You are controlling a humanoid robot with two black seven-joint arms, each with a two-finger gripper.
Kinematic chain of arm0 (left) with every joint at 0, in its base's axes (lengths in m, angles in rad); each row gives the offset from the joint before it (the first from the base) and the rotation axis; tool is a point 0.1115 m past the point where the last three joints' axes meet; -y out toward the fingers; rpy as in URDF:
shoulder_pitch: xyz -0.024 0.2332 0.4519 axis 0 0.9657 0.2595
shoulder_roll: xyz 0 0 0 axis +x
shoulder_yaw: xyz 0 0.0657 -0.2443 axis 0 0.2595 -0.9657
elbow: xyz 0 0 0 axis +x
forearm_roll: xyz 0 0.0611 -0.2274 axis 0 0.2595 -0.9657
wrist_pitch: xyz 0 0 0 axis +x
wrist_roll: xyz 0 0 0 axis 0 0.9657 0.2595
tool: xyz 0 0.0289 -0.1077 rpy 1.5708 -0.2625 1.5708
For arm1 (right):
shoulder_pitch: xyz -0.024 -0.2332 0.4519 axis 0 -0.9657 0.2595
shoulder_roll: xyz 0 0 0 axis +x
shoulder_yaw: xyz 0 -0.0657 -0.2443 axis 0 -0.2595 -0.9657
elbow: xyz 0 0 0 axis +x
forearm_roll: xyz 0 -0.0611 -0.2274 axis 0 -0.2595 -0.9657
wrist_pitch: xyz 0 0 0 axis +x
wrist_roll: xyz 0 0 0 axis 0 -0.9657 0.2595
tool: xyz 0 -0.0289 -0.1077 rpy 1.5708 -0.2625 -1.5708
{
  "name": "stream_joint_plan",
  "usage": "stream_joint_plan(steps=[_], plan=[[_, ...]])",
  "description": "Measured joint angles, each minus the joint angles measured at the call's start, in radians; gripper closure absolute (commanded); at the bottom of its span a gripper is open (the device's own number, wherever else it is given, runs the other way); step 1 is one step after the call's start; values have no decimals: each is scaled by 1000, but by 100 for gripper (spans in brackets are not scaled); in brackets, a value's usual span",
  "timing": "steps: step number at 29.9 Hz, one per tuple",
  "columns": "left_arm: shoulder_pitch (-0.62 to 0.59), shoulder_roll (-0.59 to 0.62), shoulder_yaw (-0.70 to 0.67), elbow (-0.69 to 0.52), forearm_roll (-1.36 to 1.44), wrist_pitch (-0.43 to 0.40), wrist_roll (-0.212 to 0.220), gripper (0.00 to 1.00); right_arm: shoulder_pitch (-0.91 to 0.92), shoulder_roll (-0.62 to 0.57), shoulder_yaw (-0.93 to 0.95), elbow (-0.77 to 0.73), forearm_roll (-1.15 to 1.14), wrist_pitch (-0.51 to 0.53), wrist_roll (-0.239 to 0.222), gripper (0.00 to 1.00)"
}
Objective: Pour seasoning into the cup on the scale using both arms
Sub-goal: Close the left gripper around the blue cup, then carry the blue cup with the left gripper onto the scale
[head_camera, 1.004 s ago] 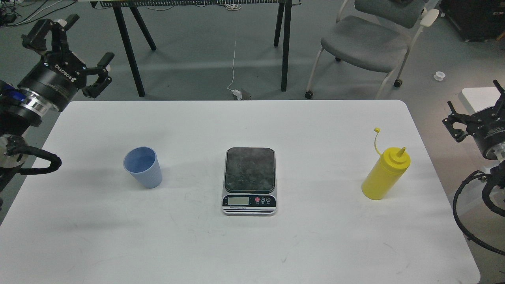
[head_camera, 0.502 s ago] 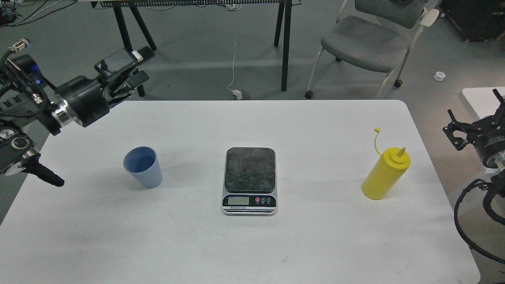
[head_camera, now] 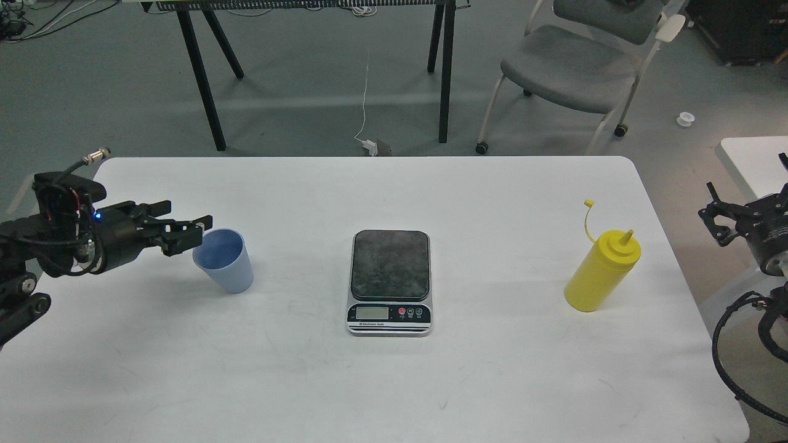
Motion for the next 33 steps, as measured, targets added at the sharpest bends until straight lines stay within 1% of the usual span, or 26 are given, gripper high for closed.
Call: stream_joint_plan(steps=[3,5,7,8,12,15,19,23,30,33], plan=[[-1,-11,46,27,-1,41,-4,19,-1,-3,4,2,0,0,0,0],[-1,-22,60,37,-7,51,-5,24,-1,-4,7,2,0,0,0,0],[-1,-32,71,43,-13,54,-7,35,-1,-4,8,2,0,0,0,0],[0,-37,78,47,-15,55,-8,38,-1,-4,8,2,0,0,0,0],[5,-45,109,59,-17,56,-23,61,-1,-4,8,2,-1,0,0,0],[6,-54,113,66,-18,57,-28,76,-2,-4,9,1,-1,0,0,0],[5,-70,115,103,-30,57,-40,91,-7,-4,9,0,-2,0,0,0],[0,-69,116,115,-61,54,-74,95,-14,-4,9,0,-2,0,0,0],[-19,-69,115,100,-65,45,-118,98,-28,-4,14,0,-2,0,1,0],[-70,-64,121,67,-60,3,-128,98,-34,-4,24,0,-2,0,2,0]])
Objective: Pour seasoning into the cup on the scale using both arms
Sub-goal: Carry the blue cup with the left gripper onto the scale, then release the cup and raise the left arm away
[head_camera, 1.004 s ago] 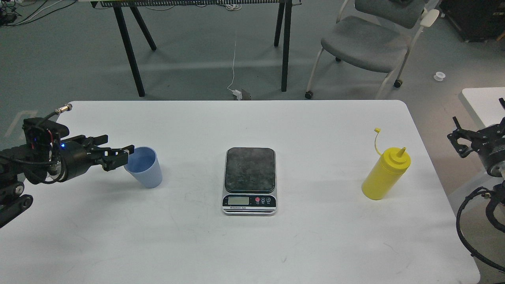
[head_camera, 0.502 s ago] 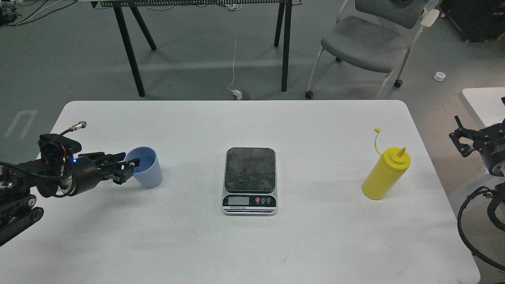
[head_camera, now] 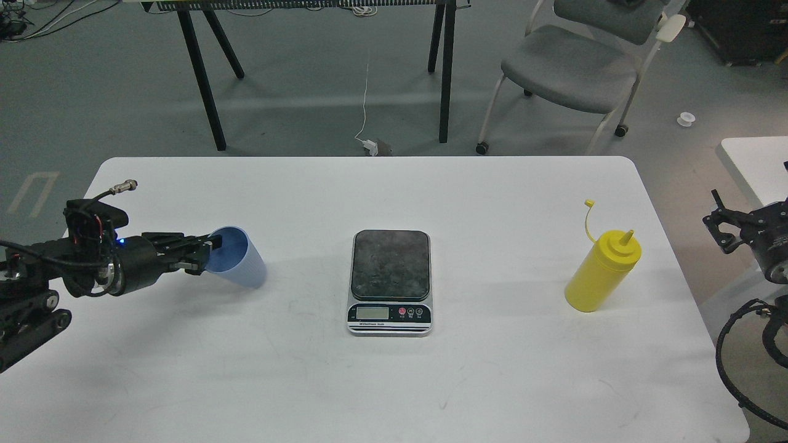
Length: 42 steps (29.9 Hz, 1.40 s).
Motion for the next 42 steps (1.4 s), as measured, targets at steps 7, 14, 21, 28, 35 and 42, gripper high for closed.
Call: stream_joint_plan(steps=[7,14,21,28,35,42], plan=[[-186,-11,13,-110,10,-202,4,98,-12,-2,19,-1,0,0,0,0],[-299,-204,55,-127,14,-277,28,97,-13,-3,21,-2,0,0,0,0],[-364,-377,144,-17,14,-297,90,96,-12,-3,21,-2,0,0,0,0],[-386,-454,176,74,12,-298,93,94,-12,-3,28,-3,0,0,0,0],[-386,-464,191,87,13,-299,97,90,-12,-3,29,-3,0,0,0,0],[-376,-464,197,102,12,-299,98,77,-13,-2,29,-2,0,0,-1,0]])
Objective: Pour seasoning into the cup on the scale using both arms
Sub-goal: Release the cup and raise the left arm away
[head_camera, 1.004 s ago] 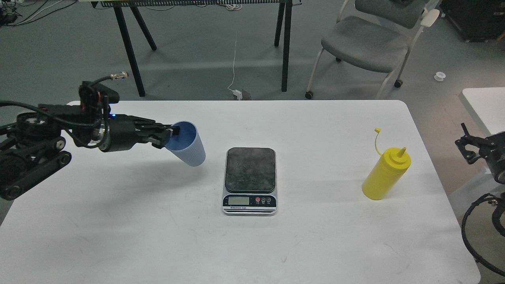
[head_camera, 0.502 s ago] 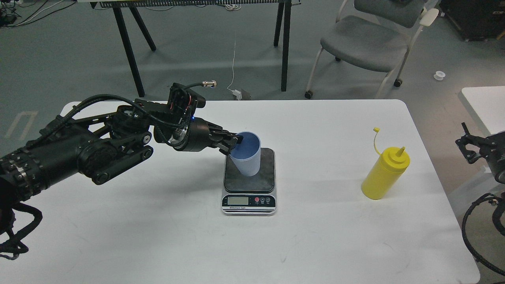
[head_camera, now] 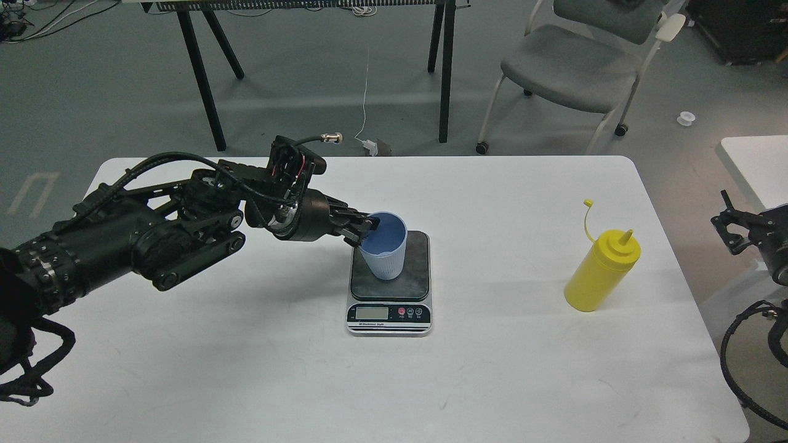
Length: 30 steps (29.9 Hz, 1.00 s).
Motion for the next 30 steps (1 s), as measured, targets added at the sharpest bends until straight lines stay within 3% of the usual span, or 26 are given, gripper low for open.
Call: stream_joint_plan(steps=[1,4,8,17,23,30], plan=[[1,-1,0,5,0,0,0,70,0,0,0,0,0,0,0,0],[1,-2,-1,10,-9,0,0,37,0,0,0,0,0,0,0,0],[-7,-1,-15,3,-51,28,-6,23,-7,-1,4,1,3,0,-1,0],[-75,39,-60,4,-530,58,-9,1,-74,-46,36,29,19,0,-3,0],[-70,72,-220,33,-1057,53,-9,1,-201,-101,63,128,32,0,-2,0],[-65,70,-313,148,-1608,20,-9,1,-376,-150,131,319,34,0,0,0]])
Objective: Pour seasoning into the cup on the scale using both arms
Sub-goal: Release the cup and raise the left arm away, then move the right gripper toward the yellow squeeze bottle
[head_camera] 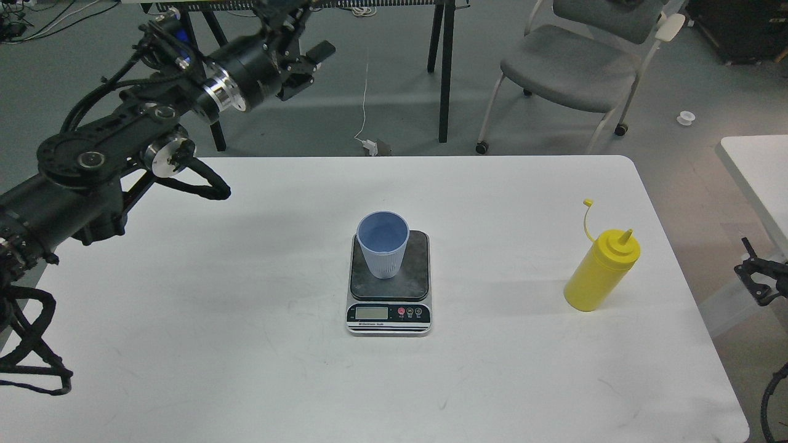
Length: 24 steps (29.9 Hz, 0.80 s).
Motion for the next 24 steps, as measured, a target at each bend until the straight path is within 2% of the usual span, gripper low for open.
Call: stream_joint_plan(steps=[7,14,17,19,24], plan=[[47,-1,-159,68,-344,-83,15,1,-156,-17,30,130,0,0,1,0],[107,-35,-329,77,-426,-100,123,1,-322,-16,31,291,-2,0,2,0],[123,-64,-345,77,-427,-99,140,1,-352,-4,23,334,-4,0,5,0],[127,-76,-347,77,-427,-95,142,1,-358,22,12,343,-7,0,5,0],[129,-85,-341,77,-426,-90,143,1,-346,195,-24,344,-57,0,4,0]])
